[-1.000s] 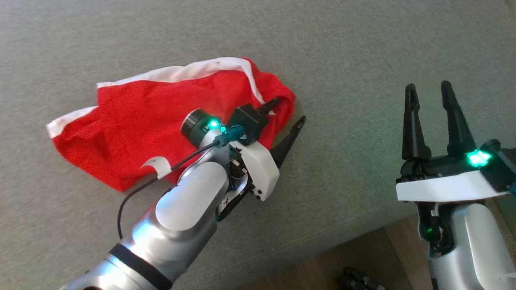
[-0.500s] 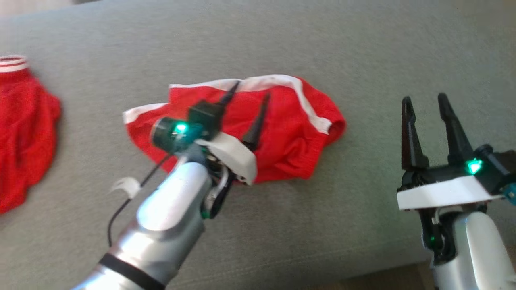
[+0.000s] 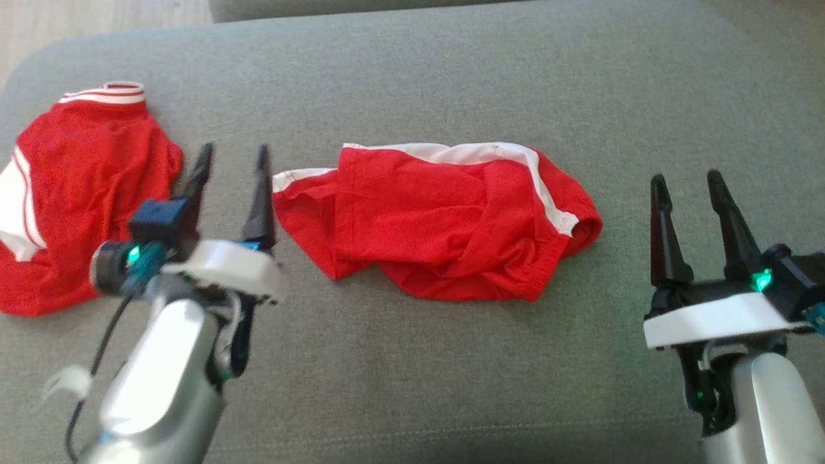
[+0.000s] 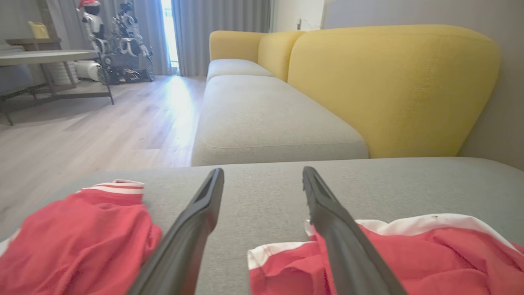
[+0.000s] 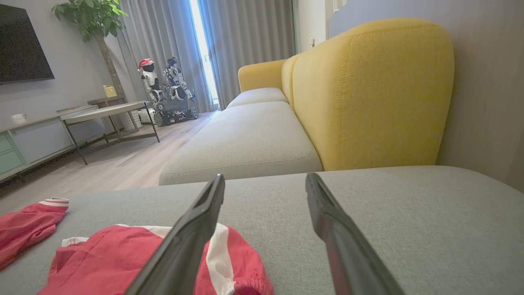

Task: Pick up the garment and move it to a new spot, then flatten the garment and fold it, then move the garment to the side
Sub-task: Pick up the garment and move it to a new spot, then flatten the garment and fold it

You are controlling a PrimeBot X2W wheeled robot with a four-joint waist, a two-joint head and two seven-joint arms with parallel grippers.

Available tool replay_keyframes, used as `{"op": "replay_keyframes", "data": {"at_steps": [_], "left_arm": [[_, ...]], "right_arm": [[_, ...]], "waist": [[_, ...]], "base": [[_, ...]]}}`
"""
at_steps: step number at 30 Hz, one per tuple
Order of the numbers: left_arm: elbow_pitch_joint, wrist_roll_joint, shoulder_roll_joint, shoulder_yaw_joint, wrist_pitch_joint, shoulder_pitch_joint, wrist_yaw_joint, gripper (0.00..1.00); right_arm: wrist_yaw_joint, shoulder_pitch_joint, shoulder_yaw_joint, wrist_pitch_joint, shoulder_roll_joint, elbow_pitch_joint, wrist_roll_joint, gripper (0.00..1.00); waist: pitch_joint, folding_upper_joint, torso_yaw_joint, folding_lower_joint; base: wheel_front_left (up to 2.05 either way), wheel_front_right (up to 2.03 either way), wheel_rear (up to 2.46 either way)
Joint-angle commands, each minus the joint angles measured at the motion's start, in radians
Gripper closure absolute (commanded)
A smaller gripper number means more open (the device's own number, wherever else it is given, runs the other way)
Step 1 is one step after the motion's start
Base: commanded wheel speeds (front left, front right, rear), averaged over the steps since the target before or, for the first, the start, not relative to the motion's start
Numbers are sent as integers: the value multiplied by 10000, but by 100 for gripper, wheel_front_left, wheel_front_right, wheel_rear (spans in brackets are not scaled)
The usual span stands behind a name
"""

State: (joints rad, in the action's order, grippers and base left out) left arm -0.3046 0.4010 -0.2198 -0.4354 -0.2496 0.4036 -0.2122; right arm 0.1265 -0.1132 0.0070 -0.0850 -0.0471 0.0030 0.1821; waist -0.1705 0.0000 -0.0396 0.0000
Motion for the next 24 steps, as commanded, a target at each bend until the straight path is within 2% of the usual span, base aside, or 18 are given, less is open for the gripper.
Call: {"op": "replay_keyframes", "data": {"at_steps": [1,7,24], "left_arm": [[460,-121,-317,501,-120,207,-62,0],[968,-337,-582,1110,-121,-934,3,0],[1100,-561,-588,1202,-122,-2550,255,0]], "right_arm": [[42,-67,137,39,-32,-265,-91,0],[42,174,-179,152,-32,-3,-307,0],[42,1257,-231,567,-32,-22,-339,0]], "waist": [[77,0,60,0],[429,0,232,0],[1549,0,142,0]], "base": [[0,0,0],[0,0,0],[0,0,0]]}}
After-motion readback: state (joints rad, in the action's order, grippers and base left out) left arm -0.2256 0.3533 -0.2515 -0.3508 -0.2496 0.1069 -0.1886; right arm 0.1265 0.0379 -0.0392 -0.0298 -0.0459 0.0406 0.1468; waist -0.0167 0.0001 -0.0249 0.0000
